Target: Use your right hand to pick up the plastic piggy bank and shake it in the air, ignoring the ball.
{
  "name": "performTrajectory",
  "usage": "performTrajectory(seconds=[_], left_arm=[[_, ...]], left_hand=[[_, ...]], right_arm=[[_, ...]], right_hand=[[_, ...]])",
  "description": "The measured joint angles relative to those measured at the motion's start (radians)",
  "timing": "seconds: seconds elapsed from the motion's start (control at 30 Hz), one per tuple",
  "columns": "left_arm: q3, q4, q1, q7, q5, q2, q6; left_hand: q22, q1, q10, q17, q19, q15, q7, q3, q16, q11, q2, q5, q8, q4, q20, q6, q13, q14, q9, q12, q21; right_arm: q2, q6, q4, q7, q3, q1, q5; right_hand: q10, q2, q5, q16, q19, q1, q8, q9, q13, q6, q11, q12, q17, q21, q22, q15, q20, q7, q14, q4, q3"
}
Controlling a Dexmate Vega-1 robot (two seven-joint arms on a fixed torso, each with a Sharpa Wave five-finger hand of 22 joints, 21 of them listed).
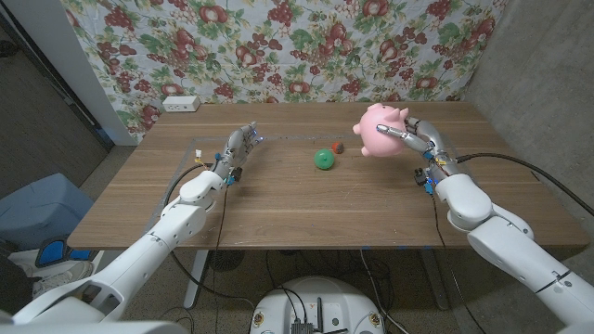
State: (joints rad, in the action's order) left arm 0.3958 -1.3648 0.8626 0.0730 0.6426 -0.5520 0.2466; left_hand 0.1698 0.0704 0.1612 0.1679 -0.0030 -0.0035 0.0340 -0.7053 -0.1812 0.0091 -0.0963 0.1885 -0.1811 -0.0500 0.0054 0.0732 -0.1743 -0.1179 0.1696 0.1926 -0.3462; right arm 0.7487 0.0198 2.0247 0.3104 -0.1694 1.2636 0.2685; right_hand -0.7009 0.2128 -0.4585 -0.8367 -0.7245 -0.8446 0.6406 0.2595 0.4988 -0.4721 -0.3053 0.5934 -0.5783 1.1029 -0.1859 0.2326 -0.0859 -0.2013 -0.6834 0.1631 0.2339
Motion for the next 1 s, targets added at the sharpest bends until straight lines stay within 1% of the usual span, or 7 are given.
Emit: performTrajectory(seconds=[0.13, 0.4, 0.53, 0.67, 0.77, 0.8, 1.0], left_arm=[[0.0, -0.004, 0.002, -0.004, -0.001, -0.001, -0.001], [0.0, -0.008, 0.004, -0.007, -0.001, -0.001, -0.003], [0.0, -0.009, 0.004, -0.008, -0.002, -0.001, -0.003], [0.002, -0.006, 0.003, -0.007, -0.002, 0.002, -0.003], [0.003, -0.002, 0.001, -0.007, -0.002, 0.003, -0.003], [0.003, 0.0, -0.001, -0.005, -0.002, 0.004, -0.003], [0.004, 0.009, -0.007, 0.0, -0.002, 0.008, -0.002]], left_hand=[[0.0, 0.0, 0.0, 0.0, 0.001, 0.0, -0.006, 0.002, 0.0, 0.0, 0.0, -0.003, 0.0, -0.002, -0.001, -0.006, 0.0, 0.0, 0.0, 0.0, 0.0], [0.0, 0.0, 0.0, 0.0, 0.004, 0.0, -0.006, 0.002, 0.0, 0.0, 0.0, -0.004, 0.0, -0.002, -0.004, -0.006, 0.0, 0.0, 0.0, 0.0, 0.0], [0.0, 0.0, 0.0, 0.0, 0.004, 0.0, -0.006, 0.006, 0.0, 0.0, 0.0, -0.004, 0.0, -0.006, -0.004, -0.006, 0.0, 0.0, 0.0, 0.0, 0.0], [0.0, 0.0, 0.0, 0.0, 0.004, 0.0, -0.006, 0.006, 0.0, 0.0, 0.0, -0.004, 0.0, -0.006, -0.004, -0.006, 0.0, 0.0, 0.0, 0.0, 0.006], [0.0, 0.002, 0.0, 0.0, 0.004, 0.0, -0.006, 0.006, 0.0, 0.0, 0.0, -0.004, 0.0, -0.006, -0.004, -0.006, 0.0, 0.0, 0.0, 0.0, 0.006], [0.0, 0.007, 0.0, 0.0, 0.004, 0.0, -0.006, 0.006, 0.0, 0.0, -0.001, -0.004, 0.0, -0.006, -0.004, -0.006, 0.0, 0.0, 0.0, 0.0, 0.006], [0.0, 0.007, 0.0, 0.0, 0.004, 0.0, -0.006, 0.006, 0.0, 0.0, -0.001, -0.004, 0.0, -0.006, -0.004, -0.006, 0.0, 0.0, 0.0, 0.0, 0.006]], right_arm=[[0.007, -0.007, 0.0, -0.005, -0.002, -0.004, 0.008], [0.012, -0.009, -0.004, 0.002, -0.006, -0.009, 0.018], [0.001, 0.007, -0.012, 0.021, -0.006, -0.006, 0.019], [-0.029, 0.047, -0.023, 0.062, -0.002, 0.004, 0.016], [-0.029, 0.071, -0.023, 0.091, -0.002, 0.004, 0.01], [-0.07, 0.085, -0.039, 0.106, 0.002, 0.012, 0.007], [-0.144, 0.153, -0.07, 0.174, 0.005, 0.015, -0.006]], right_hand=[[0.0, 0.0, 0.0, -0.011, 0.007, 0.0, 0.0, 0.0, 0.0, -0.003, 0.0, 0.0, 0.0, 0.001, 0.0, 0.0, -0.007, 0.003, 0.0, 0.0, 0.0], [-0.01, 0.0, 0.0, -0.015, 0.007, 0.0, -0.004, 0.0, 0.0, -0.003, 0.0, 0.0, 0.0, 0.008, 0.0, 0.0, -0.007, 0.003, 0.0, 0.0, 0.0], [-0.01, 0.0, 0.0, -0.015, 0.007, 0.0, -0.006, 0.0, 0.0, -0.003, 0.0, 0.0, 0.0, 0.008, 0.0, 0.0, -0.007, 0.003, 0.0, 0.0, 0.0], [-0.01, 0.0, 0.0, -0.015, 0.007, 0.0, -0.008, 0.0, 0.0, -0.007, 0.0, 0.0, 0.0, 0.016, 0.0, 0.0, -0.007, -0.001, 0.0, 0.0, 0.0], [-0.01, 0.0, 0.0, -0.015, 0.007, 0.0, -0.007, 0.0, 0.0, -0.007, 0.0, 0.0, 0.0, 0.016, 0.0, 0.0, -0.007, -0.001, 0.0, 0.0, 0.0], [-0.01, 0.0, 0.0, -0.015, 0.007, 0.0, -0.007, 0.0, 0.0, -0.007, 0.0, 0.0, 0.0, 0.016, 0.0, 0.0, -0.007, -0.001, 0.0, 0.0, 0.0], [-0.011, 0.0, 0.0, -0.015, 0.003, 0.0, -0.007, 0.0, 0.0, -0.007, 0.0, 0.0, 0.0, 0.023, 0.0, 0.0, -0.003, -0.001, 0.0, 0.0, 0.0]])
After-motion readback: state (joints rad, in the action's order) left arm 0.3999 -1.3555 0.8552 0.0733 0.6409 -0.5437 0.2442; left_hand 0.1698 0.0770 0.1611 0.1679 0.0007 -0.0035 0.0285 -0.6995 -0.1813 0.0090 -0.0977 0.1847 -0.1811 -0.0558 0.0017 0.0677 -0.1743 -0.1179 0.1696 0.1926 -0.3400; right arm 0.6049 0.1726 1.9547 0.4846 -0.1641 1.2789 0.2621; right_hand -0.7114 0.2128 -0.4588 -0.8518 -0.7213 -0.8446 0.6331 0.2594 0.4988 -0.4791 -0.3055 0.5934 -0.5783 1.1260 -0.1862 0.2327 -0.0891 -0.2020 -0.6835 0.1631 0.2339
